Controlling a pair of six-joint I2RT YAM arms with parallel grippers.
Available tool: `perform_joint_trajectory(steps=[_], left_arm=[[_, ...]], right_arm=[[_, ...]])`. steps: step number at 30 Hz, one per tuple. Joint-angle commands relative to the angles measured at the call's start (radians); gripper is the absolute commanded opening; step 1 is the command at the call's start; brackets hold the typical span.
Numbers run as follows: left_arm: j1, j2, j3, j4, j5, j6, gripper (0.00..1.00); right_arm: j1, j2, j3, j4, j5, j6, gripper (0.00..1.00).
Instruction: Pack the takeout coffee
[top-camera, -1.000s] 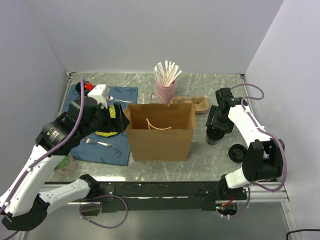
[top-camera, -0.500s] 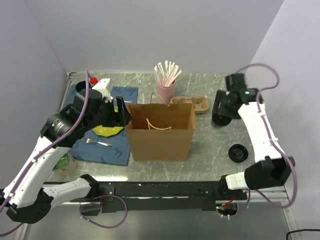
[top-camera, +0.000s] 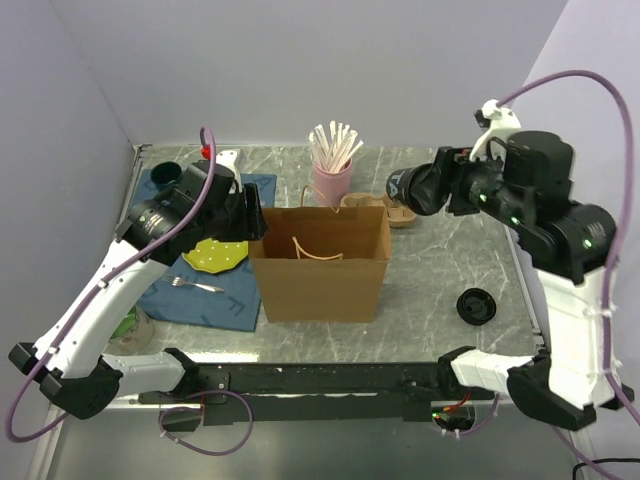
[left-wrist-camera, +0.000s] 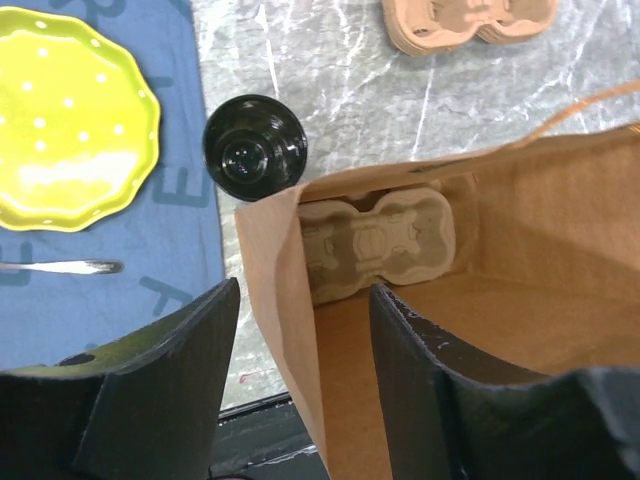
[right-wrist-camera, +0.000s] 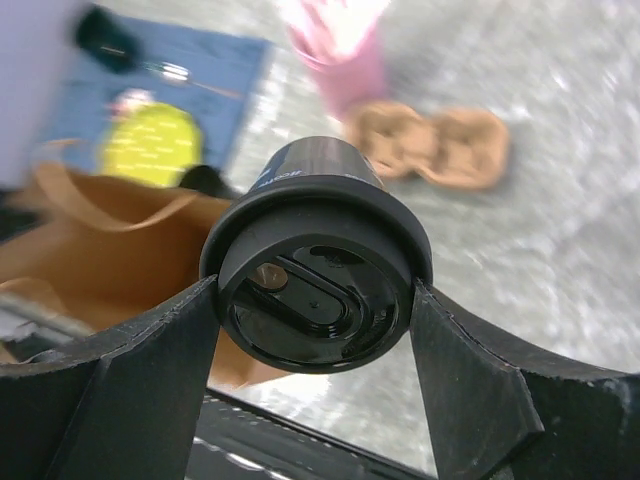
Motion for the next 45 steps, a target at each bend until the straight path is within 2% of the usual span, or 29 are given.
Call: perform_joint_trajectory(steps=[1, 5, 8, 12, 15, 18, 21, 23, 27, 30, 39, 45], left_arm=[[0.021, 0.019, 0.056, -0.025, -0.038, -0.013, 0.59], [0.027, 0.036, 0.077, -0.031, -0.027, -0.001, 0.58], [0.034, 0.038, 0.087, -0.017, -0.014, 0.004, 0.57], [0.037, 0.035, 0.071, 0.021, 0.022, 0.027, 0.54], [0.037, 0.028, 0.062, 0.052, 0.049, 0.045, 0.46], [0.037, 0.018, 0.059, 0.085, 0.091, 0.067, 0.33], [0.037, 0.002, 0.038, 0.116, 0.12, 0.082, 0.25], [0.037, -0.007, 0.018, 0.138, 0.167, 0.085, 0.18], [0.037, -0.051, -0.039, 0.191, 0.259, 0.087, 0.06], [0.037, -0.103, -0.097, 0.246, 0.319, 0.091, 0.01], [0.037, -0.214, -0.211, 0.354, 0.456, 0.125, 0.01], [0.037, -0.257, -0.278, 0.388, 0.497, 0.115, 0.01]], right_arm=[[0.037, -0.068, -0.01, 0.061, -0.2, -0.012, 0.64], [0.097, -0.119, -0.122, 0.124, -0.276, -0.011, 0.63], [0.12, -0.122, -0.157, 0.102, -0.288, -0.021, 0.62], [0.181, -0.118, -0.196, 0.085, -0.242, -0.06, 0.62], [0.207, -0.105, -0.215, 0.095, -0.159, -0.075, 0.62], [0.239, -0.075, -0.211, 0.094, -0.078, -0.093, 0.61], [0.275, -0.032, -0.185, 0.065, -0.023, -0.121, 0.61], [0.331, -0.018, -0.173, 0.042, 0.002, -0.147, 0.61], [0.439, -0.009, -0.194, 0.019, 0.155, -0.173, 0.61], [0.494, -0.024, -0.234, 0.032, 0.221, -0.187, 0.61], [0.603, -0.036, -0.327, 0.074, 0.305, -0.267, 0.6], [0.608, -0.023, -0.288, 0.092, 0.296, -0.274, 0.59]])
